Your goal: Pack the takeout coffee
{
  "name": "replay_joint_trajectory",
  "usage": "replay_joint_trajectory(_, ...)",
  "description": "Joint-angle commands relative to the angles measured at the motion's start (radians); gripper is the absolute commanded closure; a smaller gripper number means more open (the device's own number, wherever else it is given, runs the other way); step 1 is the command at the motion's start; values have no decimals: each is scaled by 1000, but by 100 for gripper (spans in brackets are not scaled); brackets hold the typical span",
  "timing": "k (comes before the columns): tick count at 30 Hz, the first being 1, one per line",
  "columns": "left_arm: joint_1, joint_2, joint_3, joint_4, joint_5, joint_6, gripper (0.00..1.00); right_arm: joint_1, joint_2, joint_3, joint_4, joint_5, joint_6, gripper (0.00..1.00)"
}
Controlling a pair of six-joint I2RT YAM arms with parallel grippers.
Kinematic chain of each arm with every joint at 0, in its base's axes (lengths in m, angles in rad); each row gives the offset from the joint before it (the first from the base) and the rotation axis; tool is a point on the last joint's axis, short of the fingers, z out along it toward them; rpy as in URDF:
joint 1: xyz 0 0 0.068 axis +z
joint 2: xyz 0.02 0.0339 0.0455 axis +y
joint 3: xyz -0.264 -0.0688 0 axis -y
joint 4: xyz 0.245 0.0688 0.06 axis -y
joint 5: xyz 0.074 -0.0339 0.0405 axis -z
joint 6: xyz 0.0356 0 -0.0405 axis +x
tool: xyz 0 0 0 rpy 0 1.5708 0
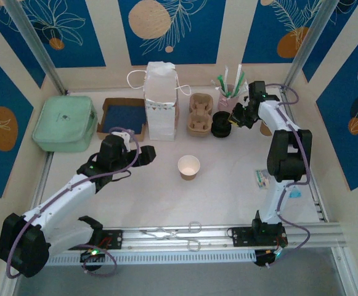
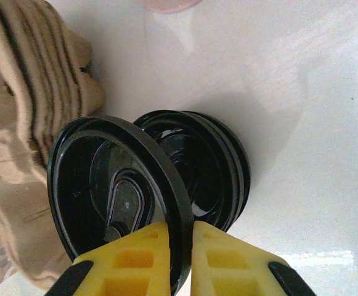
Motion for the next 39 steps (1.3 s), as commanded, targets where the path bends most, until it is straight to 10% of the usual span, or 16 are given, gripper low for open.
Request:
replay_joint_trajectory(1,-12,-28,38,-3,9,20,3,10,-58,-11,-36,-1,-1,88)
replay_joint_trajectory(39,-96,109,201,270,359,-109,20,477,-595,-247,86,25,-125,88)
